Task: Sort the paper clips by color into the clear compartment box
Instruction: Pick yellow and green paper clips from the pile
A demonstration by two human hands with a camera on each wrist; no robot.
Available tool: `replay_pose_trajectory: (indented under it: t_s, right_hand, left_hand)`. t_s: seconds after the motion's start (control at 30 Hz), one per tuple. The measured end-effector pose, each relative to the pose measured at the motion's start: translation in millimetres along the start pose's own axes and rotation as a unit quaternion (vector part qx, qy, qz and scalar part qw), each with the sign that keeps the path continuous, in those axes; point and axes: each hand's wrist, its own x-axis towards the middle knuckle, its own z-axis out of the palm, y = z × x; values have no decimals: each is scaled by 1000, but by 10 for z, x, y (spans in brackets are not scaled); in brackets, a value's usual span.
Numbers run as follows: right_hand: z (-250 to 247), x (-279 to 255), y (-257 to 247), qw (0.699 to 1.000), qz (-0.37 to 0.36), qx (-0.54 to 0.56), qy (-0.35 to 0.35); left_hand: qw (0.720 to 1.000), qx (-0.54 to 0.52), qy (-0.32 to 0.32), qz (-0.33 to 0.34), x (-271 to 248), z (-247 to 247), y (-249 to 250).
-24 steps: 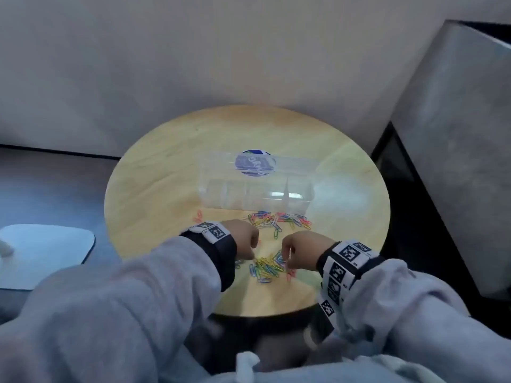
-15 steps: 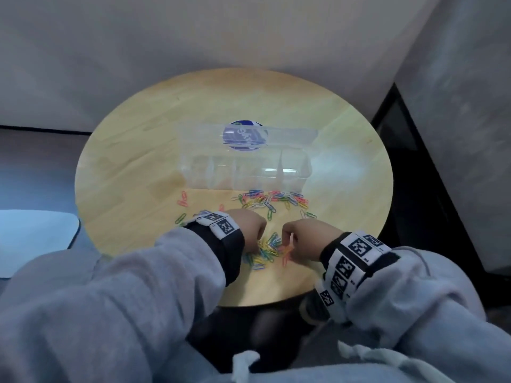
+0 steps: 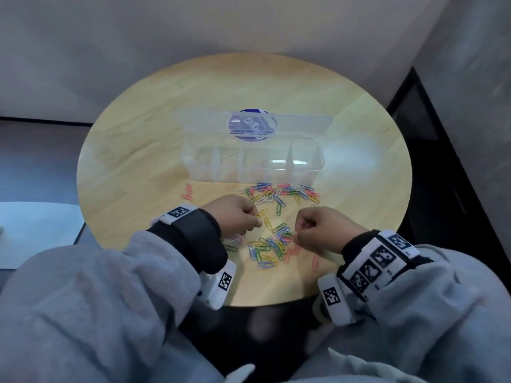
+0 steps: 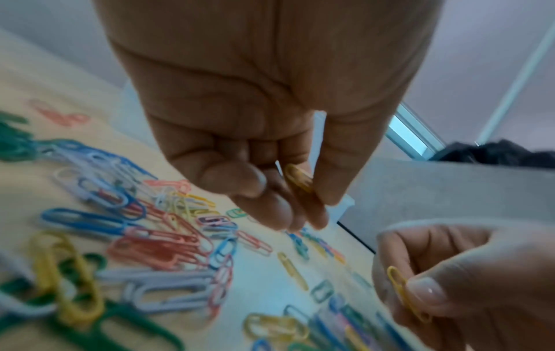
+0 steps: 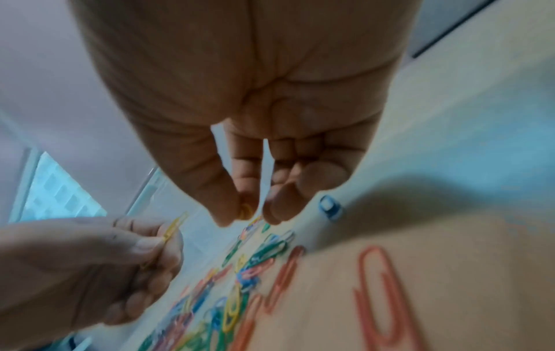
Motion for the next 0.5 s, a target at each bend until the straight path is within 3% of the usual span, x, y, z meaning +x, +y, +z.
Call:
replay_pose_trajectory:
  t_s: [0.07, 0.13, 0.23, 0.37, 0.43, 0.5]
  right_hand:
    - [-28, 16, 34, 990, 18, 140, -16]
    - [-48, 48, 59, 952, 32, 303, -14]
    - [-120, 67, 54, 891, 42, 452, 21]
    - [-178, 87, 95, 838, 51, 541, 41]
    - [-185, 104, 103, 829, 61, 554, 44]
    - [-189, 131, 114, 838, 77, 539, 41]
  left_hand:
    - [993, -113, -17, -9, 5, -24, 11]
    - [978, -209, -17, -11, 7, -45, 44]
    - [943, -334, -11, -14, -31, -82, 96]
    - [919, -393, -30, -4, -60, -112, 74]
    - [923, -384, -34, -7, -70, -117, 95]
    - [944, -329, -14, -28, -61, -120, 133]
